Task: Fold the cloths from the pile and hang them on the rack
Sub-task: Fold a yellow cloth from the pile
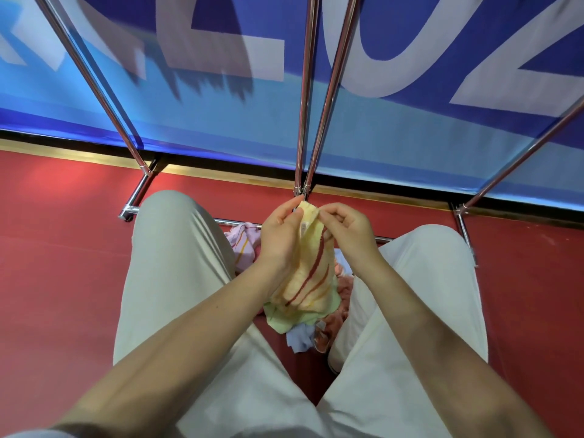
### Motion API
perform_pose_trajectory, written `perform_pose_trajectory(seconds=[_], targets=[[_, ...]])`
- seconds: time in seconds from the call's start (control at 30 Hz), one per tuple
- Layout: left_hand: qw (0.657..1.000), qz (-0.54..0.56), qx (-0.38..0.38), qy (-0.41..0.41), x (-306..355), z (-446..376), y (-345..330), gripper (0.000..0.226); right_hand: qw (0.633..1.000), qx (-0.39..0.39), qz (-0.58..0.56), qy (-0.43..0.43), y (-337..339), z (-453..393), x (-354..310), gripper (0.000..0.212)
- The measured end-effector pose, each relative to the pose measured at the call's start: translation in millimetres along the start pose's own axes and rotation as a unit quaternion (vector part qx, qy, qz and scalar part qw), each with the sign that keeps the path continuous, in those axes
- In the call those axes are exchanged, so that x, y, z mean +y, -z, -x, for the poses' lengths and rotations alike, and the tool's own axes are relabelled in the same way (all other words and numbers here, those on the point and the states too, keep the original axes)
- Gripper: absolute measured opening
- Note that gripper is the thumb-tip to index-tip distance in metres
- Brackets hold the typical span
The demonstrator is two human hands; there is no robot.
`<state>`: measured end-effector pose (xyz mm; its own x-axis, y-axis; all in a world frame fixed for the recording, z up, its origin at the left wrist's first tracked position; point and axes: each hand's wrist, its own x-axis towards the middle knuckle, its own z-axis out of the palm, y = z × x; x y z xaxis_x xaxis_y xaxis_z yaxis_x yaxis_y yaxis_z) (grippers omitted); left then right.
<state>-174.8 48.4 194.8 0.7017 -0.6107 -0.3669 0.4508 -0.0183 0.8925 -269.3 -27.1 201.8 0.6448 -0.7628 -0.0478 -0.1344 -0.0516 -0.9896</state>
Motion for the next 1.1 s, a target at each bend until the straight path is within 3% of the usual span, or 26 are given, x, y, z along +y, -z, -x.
perform_pose_trajectory(seconds=[0.13, 0.43, 0.67, 1.1], targets=[[0.999, 0.047, 0.006, 0.01, -6, -1, -2, 0.024, 1.0, -0.004, -0.028, -0.012, -7, 0, -4, 0.015], [0.994, -0.006, 0.09, -0.063, 8, 0, 9, 0.031, 0.993, 0.111, -0.012, 0.035, -7, 12, -12, 0.014], [0.997, 0.036, 0.014, -0.068, 3, 14, -2, 0.026, 0.999, -0.001, -0.026, 0.028, -13, 14, -7, 0.014], [0.997, 0.041, -0.02, -0.058, -4, 12, -6, 0.027, 0.988, 0.111, -0.1, -0.027, -26, 10, 9, 0.007]])
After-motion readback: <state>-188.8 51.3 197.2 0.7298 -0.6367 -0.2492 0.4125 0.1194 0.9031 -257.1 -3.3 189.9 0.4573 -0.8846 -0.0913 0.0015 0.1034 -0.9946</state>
